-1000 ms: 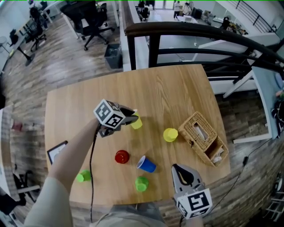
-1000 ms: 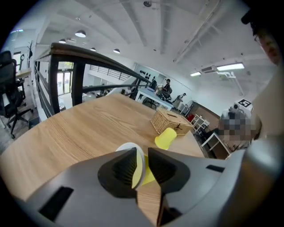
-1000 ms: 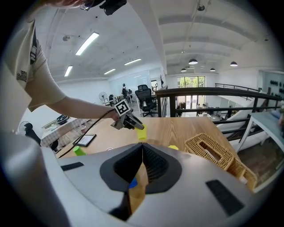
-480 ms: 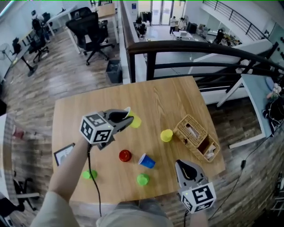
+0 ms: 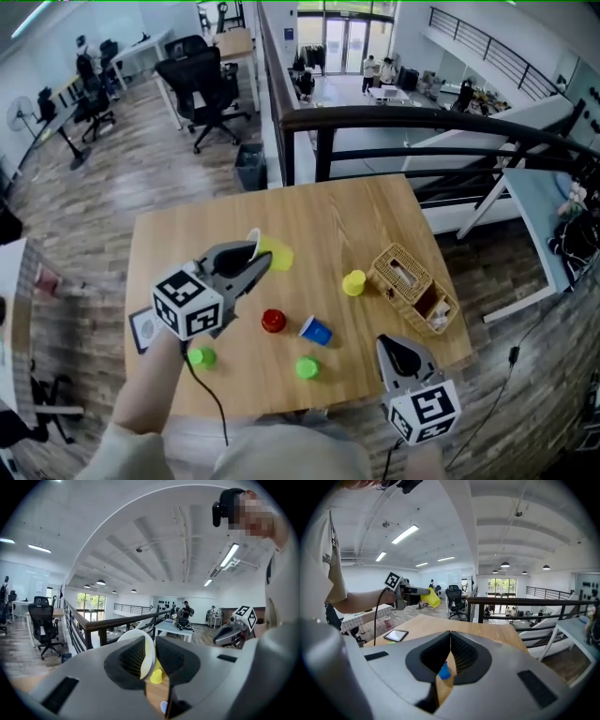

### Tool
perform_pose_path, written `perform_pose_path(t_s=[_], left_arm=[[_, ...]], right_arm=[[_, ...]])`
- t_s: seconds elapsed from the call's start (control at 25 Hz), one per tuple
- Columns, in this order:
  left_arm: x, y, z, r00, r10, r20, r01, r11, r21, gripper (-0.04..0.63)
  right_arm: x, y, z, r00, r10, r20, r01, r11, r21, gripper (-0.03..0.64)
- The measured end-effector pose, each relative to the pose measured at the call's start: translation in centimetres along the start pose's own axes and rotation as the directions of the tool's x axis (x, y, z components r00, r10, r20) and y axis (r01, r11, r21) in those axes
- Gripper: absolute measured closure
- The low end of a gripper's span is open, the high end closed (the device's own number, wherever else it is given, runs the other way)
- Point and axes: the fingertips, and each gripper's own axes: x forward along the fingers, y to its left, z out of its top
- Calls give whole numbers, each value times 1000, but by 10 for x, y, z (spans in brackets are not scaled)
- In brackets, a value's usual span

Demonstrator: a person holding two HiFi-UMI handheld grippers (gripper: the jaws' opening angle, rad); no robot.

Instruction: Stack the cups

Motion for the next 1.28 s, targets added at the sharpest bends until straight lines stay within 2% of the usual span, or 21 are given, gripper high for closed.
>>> perform_pose_path(t_s=[0.12, 0.2, 0.4, 0.48, 0.84, 1.0, 1.16, 1.2, 1.28], left_arm=[[-22, -18, 2, 999, 49, 21, -50, 998, 41, 512], [-37, -33, 0, 995, 79, 57, -82, 996, 41, 512], [-81, -62, 9, 969, 155, 191, -151, 988, -38, 512], [-94, -67, 11, 960, 170, 221, -157, 985, -75, 514], [-103, -80, 3, 965, 148, 215, -140, 989, -52, 514], [-101, -91, 5, 967, 118, 225, -107, 992, -61, 517], [-93, -110, 14, 968, 31, 250, -8, 996, -93, 517], [-92, -115, 17, 964, 4, 266, 28, 993, -114, 517], [-90, -126, 22, 954, -54, 296, 100, 984, -145, 517]], right_arm=[[-9, 7, 5, 1000, 10, 9, -10, 1000, -9, 591], [-15, 13, 6, 1000, 18, 11, -18, 1000, -15, 591], [-23, 22, 4, 999, 33, 25, -32, 999, -26, 591], [-23, 26, 3, 999, 37, 23, -36, 999, -23, 591], [-17, 41, 2, 997, 68, 23, -68, 998, -10, 591], [-18, 50, 22, 988, 110, 105, -113, 993, 19, 591], [-22, 68, 55, 945, 240, 221, -253, 967, 30, 588], [-23, 73, 62, 931, 276, 239, -288, 957, 18, 567], [-26, 84, 74, 899, 346, 267, -356, 934, -10, 445]])
